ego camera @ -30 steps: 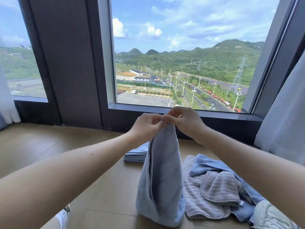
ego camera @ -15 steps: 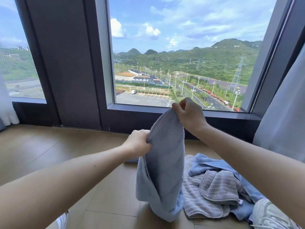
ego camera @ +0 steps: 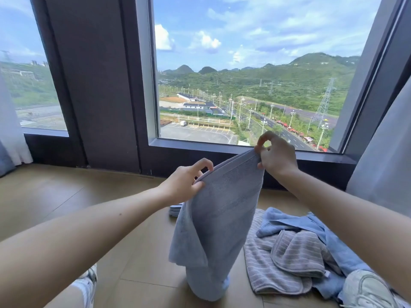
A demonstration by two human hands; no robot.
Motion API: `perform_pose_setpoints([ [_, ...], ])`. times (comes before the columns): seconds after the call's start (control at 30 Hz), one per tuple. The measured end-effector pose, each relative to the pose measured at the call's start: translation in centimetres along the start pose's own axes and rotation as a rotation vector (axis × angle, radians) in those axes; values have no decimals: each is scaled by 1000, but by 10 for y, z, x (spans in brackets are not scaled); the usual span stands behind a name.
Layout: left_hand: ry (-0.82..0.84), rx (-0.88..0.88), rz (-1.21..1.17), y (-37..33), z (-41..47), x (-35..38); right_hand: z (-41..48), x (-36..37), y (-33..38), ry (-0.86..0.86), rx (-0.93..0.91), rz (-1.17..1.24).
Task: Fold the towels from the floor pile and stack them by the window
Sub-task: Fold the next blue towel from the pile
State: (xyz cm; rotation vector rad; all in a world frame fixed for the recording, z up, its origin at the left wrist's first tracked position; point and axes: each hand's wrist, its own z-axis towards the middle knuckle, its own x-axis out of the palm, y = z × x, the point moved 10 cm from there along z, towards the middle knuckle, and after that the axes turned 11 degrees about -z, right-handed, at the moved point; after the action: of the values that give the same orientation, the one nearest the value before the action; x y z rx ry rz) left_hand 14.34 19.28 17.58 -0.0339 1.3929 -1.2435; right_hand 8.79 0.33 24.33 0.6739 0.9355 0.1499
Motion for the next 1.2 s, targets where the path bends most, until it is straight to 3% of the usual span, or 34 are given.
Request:
perform_pose_setpoints([
  [0.2,-92,-23,-33,6,6,-7,4,3,-9,9,82,262],
  [0.47,87,-81,187,17,5,17,1,15,6,46,4,296],
  [0.7,26,-250,143,43,5,-3,4,16,6,25,-18,232],
  [0.83,-77,-221,-18,35,7,-25,7,14,-3,8,14,29],
  [0.97,-149,-191,-148,34,6,-39,-2,29,1,137,-68,-130],
  [1.07,-99,-189,-181,35,2,-37,-4,34,5,173,-131,-218],
  [1.2,37,-186,-8,39,-3,-20,1,29,10,99,-160,-229],
])
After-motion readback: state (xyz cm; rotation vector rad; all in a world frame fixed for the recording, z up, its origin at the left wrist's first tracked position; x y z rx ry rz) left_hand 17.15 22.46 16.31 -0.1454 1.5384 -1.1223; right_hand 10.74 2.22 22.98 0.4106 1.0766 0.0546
